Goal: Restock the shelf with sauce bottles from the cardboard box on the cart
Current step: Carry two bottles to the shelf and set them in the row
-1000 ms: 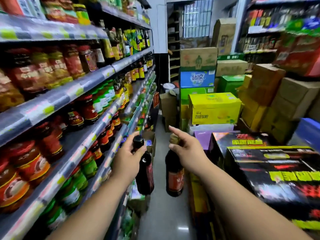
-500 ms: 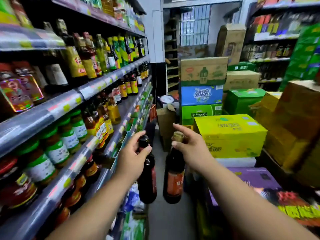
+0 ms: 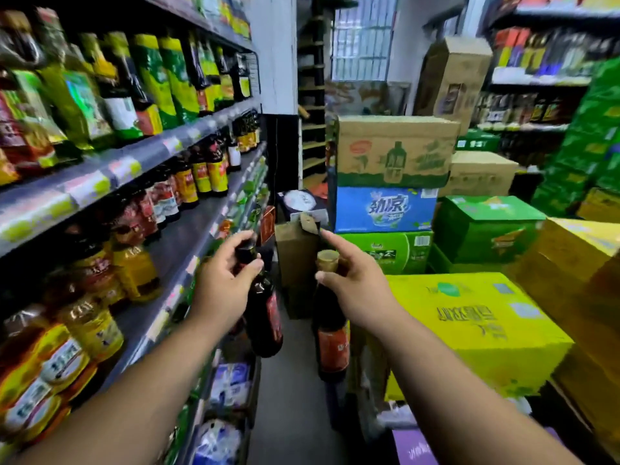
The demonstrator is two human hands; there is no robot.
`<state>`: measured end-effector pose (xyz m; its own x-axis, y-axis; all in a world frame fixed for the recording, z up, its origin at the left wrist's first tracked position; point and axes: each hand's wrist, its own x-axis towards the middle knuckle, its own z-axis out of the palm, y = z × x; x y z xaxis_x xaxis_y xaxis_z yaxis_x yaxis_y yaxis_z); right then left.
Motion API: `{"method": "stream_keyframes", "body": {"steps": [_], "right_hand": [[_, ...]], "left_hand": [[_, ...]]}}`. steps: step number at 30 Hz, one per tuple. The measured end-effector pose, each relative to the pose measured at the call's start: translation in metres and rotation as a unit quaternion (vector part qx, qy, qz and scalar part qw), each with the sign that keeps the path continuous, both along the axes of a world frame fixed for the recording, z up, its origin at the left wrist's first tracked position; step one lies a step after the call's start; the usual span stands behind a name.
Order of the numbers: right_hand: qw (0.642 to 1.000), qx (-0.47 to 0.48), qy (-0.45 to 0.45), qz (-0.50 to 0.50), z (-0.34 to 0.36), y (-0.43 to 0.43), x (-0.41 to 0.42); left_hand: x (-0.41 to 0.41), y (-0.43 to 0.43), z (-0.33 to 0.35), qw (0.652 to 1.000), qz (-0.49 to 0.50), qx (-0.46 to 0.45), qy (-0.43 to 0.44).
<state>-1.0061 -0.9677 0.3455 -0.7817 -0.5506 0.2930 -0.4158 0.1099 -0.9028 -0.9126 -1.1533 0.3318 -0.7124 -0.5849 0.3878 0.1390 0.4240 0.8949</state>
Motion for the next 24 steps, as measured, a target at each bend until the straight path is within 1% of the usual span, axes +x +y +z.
{"method": "stream_keyframes", "body": {"steps": [4,6,9,11,15,18,20,24], "right_hand": [[0.996,0.054,0.057,0.050,0.006,-0.063,-0.068],[0.993,0.049,0.069,0.081,0.011,-0.097,-0.093],[0.991,0.014,0.078,0.106,0.016,-0.150,-0.122],[0.989,-0.023,0.086,0.115,0.017,-0.187,-0.141],[0.988,-0.085,0.064,0.114,0.017,-0.259,-0.172],[0.980,-0.126,0.047,0.146,0.016,-0.305,-0.186],[0.973,-0.153,0.031,0.171,0.017,-0.331,-0.195],[0.961,-0.191,0.010,0.200,0.010,-0.382,-0.221]], "left_hand": [[-0.045,-0.045,0.005,0.998,0.059,-0.011,0.011],[-0.061,-0.068,0.009,0.996,0.083,-0.030,0.009],[-0.080,-0.107,0.015,0.988,0.126,-0.086,-0.012],[-0.091,-0.134,0.019,0.977,0.167,-0.133,-0.022],[-0.114,-0.189,0.021,0.938,0.237,-0.246,-0.051],[-0.129,-0.224,0.018,0.914,0.268,-0.302,-0.040],[-0.138,-0.244,0.015,0.904,0.285,-0.318,-0.032],[-0.154,-0.281,0.007,0.900,0.317,-0.299,-0.024]]}}
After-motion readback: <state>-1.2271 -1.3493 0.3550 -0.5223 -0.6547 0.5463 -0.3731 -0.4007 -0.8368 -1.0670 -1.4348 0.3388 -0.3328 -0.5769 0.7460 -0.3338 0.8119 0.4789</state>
